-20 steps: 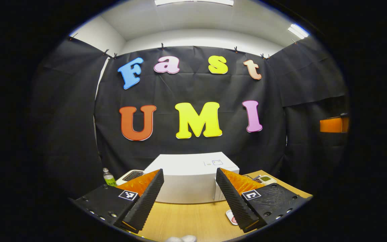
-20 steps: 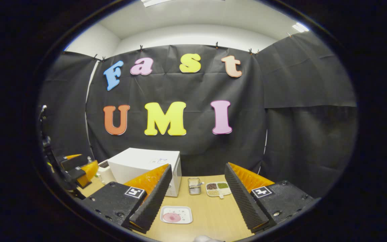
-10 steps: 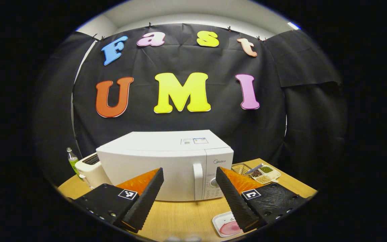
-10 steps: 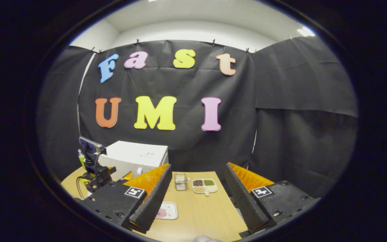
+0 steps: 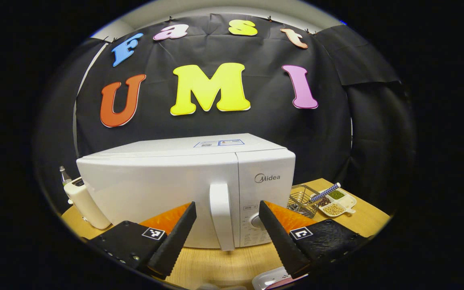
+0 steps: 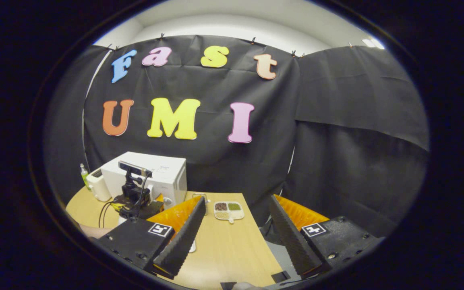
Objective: Open the microwave oven with the left hand, put the food in, and close the microwave oven.
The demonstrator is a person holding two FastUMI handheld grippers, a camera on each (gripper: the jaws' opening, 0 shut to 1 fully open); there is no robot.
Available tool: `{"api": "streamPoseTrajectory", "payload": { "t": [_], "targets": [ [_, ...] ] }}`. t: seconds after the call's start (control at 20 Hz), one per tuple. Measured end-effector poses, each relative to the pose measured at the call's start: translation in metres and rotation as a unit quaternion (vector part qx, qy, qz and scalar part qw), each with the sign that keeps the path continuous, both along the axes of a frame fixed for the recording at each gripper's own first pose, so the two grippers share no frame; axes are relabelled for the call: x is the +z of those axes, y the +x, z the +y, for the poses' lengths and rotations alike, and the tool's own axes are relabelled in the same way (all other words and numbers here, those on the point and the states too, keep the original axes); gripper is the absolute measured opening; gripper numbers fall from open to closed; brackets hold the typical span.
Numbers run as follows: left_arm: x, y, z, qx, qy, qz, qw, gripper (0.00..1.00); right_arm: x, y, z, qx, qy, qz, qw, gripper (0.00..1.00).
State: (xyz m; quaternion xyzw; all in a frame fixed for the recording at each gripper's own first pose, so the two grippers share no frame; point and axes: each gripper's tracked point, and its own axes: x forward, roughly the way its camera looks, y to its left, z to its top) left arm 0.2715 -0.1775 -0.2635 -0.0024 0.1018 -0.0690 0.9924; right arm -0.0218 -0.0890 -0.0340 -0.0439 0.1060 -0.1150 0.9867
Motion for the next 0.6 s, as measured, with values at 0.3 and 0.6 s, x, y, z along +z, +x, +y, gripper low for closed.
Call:
{"api": "streamPoseTrajectory", "payload": {
  "t": [0.3, 0.6],
  "targets": [
    [-0.005, 0.003, 0.004, -0.011, -0.001, 0.004, 1.0, 0.26, -0.005, -0.005, 0.002, -0.007, 0.01, 0.005, 1.0, 1.0],
    [-0.006, 0.0, 0.006, -0.024, -0.017, 0.011, 0.999, 0.09, 0.0, -0.006, 0.02, 0.006, 0.012, 0.001, 1.0, 1.0]
  ]
}}
